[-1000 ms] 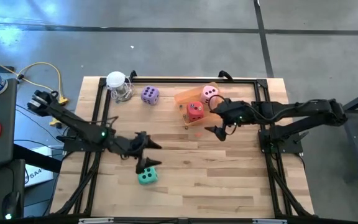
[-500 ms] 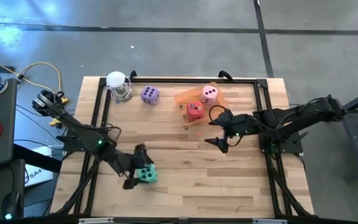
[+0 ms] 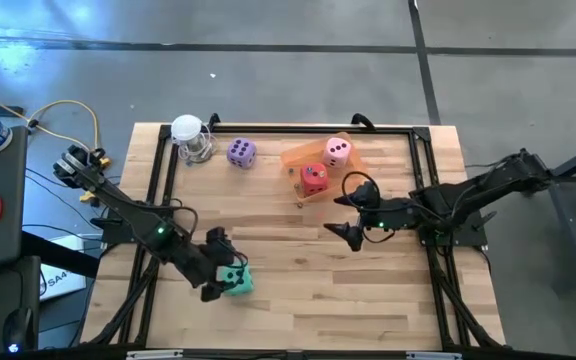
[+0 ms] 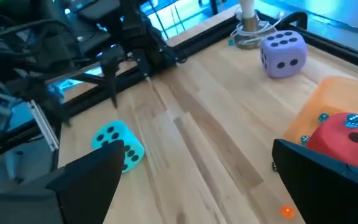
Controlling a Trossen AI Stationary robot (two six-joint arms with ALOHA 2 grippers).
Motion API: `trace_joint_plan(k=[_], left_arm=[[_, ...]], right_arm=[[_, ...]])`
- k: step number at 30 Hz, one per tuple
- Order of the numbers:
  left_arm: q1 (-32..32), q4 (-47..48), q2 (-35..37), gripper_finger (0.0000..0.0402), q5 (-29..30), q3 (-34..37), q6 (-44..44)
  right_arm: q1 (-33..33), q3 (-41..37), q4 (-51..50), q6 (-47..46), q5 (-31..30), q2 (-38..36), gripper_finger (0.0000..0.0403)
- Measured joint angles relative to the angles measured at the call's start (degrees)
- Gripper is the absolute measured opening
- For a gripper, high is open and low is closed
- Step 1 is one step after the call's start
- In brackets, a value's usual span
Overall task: Pick & Place Dice
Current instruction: Put the large light blue dice into the orange bin
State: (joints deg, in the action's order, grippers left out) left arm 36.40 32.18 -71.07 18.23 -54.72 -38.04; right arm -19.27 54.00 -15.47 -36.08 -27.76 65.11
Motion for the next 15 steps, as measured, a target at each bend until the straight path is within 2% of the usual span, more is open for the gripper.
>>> trace_joint_plan(k=[4, 7, 10, 15], left_arm=[[0.1, -8.3, 0.0, 0.0393, -2.2, 0.0, 0.8], [1.1, -9.6, 0.0, 0.0393, -5.6, 0.0, 3.6], [2.3, -8.9, -0.7, 0.0393, -5.9, 0.0, 3.7], [3.6, -8.7, -1.4, 0.0393, -8.0, 0.2, -4.3]], right_arm=[[-0.2, 0.0, 1.9, -2.6, -0.9, 1.6, 0.0400], [-0.2, 0.0, 2.7, -3.0, -0.7, 3.4, 0.0400], [-0.3, 0.0, 4.3, -3.4, -0.7, 5.2, 0.0400], [-0.9, 0.0, 8.0, -4.5, -0.3, 7.7, 0.0400]])
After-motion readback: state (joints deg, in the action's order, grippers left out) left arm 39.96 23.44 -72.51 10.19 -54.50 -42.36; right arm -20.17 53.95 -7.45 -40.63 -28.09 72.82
